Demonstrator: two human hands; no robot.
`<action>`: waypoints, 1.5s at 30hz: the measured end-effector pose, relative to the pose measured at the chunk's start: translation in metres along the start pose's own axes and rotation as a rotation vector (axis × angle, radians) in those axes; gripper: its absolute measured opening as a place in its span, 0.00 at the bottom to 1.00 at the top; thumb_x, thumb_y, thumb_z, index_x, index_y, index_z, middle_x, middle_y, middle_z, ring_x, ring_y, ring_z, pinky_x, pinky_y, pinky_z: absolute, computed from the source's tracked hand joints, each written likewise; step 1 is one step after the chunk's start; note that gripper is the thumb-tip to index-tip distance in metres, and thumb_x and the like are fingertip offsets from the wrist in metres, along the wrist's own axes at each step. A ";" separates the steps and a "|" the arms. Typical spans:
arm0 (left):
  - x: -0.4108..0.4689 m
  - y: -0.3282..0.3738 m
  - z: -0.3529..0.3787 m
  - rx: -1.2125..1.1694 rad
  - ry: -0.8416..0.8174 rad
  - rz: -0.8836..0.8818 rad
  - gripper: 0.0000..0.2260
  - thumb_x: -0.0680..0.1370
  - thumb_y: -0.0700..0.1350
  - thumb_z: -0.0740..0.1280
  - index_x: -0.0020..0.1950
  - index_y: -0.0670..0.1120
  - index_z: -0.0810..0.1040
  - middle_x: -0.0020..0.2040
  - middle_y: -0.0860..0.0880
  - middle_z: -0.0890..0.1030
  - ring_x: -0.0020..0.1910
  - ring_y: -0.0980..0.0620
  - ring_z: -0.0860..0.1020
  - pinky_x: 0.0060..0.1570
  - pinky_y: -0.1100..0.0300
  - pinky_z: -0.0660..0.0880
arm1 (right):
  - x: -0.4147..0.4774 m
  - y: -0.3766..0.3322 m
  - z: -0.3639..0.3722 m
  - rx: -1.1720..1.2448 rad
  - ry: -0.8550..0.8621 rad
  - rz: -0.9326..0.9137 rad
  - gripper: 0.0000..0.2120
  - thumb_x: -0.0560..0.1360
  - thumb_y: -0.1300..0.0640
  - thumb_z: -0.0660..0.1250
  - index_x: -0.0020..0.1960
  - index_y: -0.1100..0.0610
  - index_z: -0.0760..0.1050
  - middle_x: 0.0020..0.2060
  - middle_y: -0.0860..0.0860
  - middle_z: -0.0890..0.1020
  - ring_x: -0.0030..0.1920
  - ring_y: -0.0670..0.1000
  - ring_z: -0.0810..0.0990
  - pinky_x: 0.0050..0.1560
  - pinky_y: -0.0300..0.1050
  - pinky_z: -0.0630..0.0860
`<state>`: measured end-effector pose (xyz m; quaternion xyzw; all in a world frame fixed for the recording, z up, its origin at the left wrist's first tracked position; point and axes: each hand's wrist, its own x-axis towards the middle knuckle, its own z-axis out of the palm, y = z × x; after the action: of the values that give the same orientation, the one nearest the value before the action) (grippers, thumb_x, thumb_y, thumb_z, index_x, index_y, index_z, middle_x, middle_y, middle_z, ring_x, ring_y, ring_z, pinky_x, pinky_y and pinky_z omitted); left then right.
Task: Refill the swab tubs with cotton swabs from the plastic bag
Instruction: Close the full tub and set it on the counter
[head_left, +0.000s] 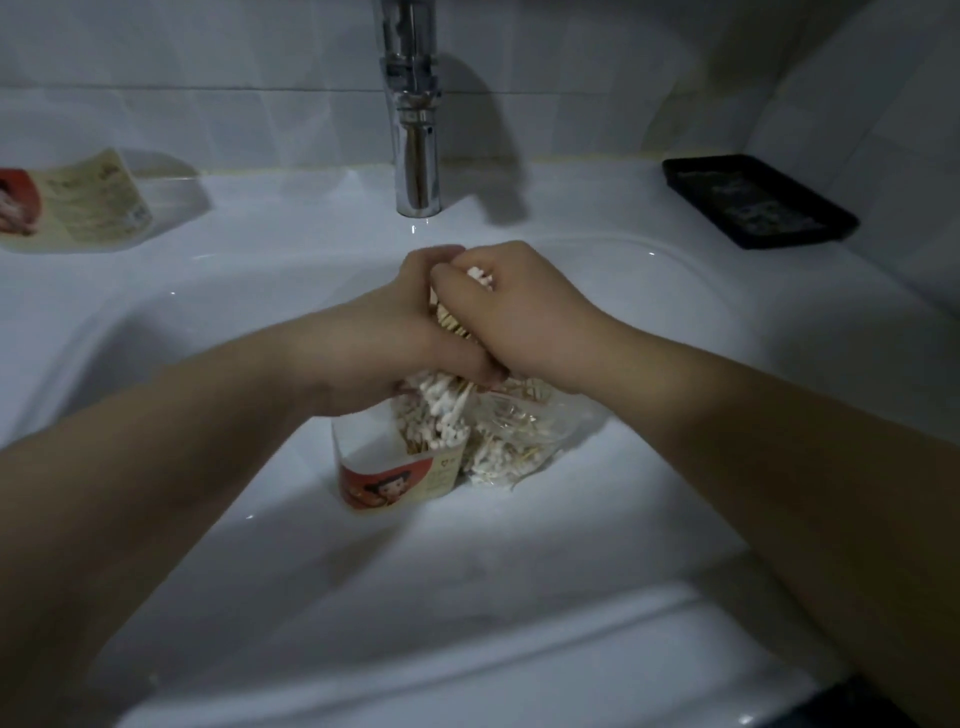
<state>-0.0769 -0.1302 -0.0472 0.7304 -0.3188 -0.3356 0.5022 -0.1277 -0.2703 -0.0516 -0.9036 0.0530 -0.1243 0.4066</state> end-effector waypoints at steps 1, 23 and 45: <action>0.002 -0.001 -0.003 -0.102 -0.027 -0.026 0.41 0.62 0.42 0.78 0.73 0.52 0.68 0.59 0.41 0.83 0.57 0.43 0.83 0.62 0.43 0.78 | 0.001 0.002 0.001 0.084 0.017 0.061 0.16 0.81 0.53 0.63 0.34 0.54 0.76 0.22 0.46 0.74 0.23 0.47 0.74 0.26 0.40 0.67; 0.011 -0.001 0.033 -0.721 0.520 0.009 0.28 0.85 0.56 0.56 0.30 0.57 0.87 0.39 0.52 0.87 0.37 0.50 0.86 0.41 0.55 0.80 | -0.008 -0.004 0.018 0.230 0.212 0.208 0.13 0.82 0.47 0.61 0.47 0.48 0.83 0.35 0.49 0.82 0.30 0.50 0.82 0.24 0.39 0.75; -0.035 -0.027 -0.026 -0.274 0.747 -0.286 0.12 0.83 0.46 0.61 0.64 0.45 0.77 0.58 0.45 0.77 0.56 0.44 0.75 0.57 0.51 0.74 | -0.028 -0.022 0.061 -0.099 0.054 0.136 0.12 0.81 0.44 0.64 0.48 0.51 0.81 0.42 0.48 0.80 0.43 0.52 0.79 0.45 0.41 0.70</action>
<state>-0.0725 -0.0809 -0.0601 0.7653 0.0371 -0.1534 0.6240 -0.1387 -0.2060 -0.0788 -0.9132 0.1314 -0.1179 0.3673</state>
